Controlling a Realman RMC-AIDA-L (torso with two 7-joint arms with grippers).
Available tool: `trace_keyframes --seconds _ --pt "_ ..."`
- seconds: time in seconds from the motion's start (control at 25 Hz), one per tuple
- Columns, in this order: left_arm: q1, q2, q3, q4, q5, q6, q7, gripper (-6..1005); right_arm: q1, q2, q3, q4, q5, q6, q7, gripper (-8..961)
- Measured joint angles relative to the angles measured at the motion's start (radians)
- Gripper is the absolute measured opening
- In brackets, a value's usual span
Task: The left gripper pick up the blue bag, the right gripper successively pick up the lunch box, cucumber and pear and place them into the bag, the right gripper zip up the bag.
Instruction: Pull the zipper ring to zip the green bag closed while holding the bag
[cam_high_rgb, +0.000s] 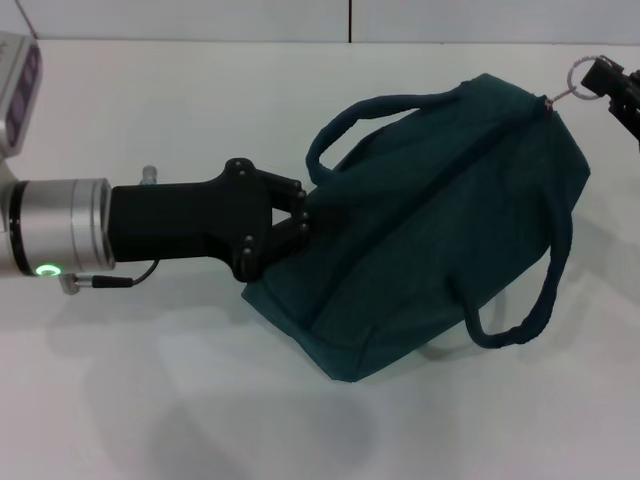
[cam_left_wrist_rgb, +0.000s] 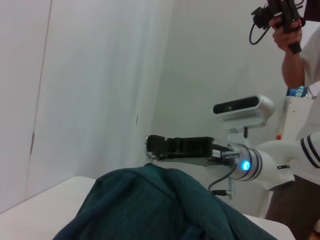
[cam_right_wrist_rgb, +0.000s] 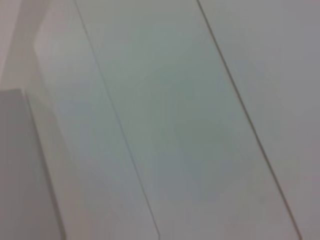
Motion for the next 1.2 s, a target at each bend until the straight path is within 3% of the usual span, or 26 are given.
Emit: trace_keyframes --seconds 1.2 --pt "0.0 0.007 -0.001 -0.015 0.007 0.049 0.008 48 0.027 0.011 -0.073 0.052 -0.019 0.177 -0.073 93"
